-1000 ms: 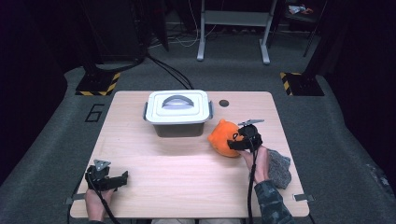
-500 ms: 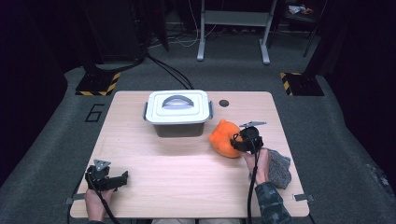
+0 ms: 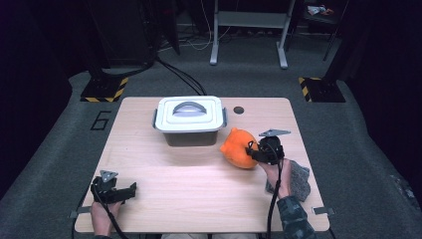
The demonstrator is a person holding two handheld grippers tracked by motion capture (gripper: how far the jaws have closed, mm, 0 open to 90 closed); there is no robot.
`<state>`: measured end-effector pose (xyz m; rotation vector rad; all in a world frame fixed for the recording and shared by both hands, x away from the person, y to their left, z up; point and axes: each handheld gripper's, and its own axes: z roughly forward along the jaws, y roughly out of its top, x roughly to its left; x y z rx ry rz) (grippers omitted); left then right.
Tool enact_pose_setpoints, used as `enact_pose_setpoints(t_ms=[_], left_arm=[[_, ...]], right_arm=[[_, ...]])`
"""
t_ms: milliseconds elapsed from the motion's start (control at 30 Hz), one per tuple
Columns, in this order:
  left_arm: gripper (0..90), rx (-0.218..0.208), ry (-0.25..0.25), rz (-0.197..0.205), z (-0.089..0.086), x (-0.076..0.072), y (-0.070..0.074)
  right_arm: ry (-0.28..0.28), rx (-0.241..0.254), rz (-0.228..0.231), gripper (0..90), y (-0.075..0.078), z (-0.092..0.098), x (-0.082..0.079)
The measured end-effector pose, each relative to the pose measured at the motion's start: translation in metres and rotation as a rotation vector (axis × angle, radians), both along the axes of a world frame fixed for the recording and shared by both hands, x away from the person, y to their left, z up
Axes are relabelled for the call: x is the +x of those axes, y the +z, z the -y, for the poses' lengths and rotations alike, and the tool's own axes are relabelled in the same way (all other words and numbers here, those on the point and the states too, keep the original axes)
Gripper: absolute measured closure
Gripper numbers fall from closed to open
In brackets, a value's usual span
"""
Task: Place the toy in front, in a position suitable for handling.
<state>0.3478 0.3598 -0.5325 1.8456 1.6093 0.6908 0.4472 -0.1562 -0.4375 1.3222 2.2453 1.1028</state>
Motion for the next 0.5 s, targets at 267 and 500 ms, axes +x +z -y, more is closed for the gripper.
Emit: enact_pose_setpoints(t_ms=[267, 500], left_arm=[[0.4, 0.0, 0.001, 0.001, 0.0, 0.0, 0.0], [0.4, 0.001, 0.003, 0.004, 0.0, 0.0, 0.0]], right_arm=[[0.082, -0.014, 0.006, 60.2, 0.008, -0.001, -0.015], [0.178, -0.015, 0.004, 59.8, 0.01, -0.007, -0.027]])
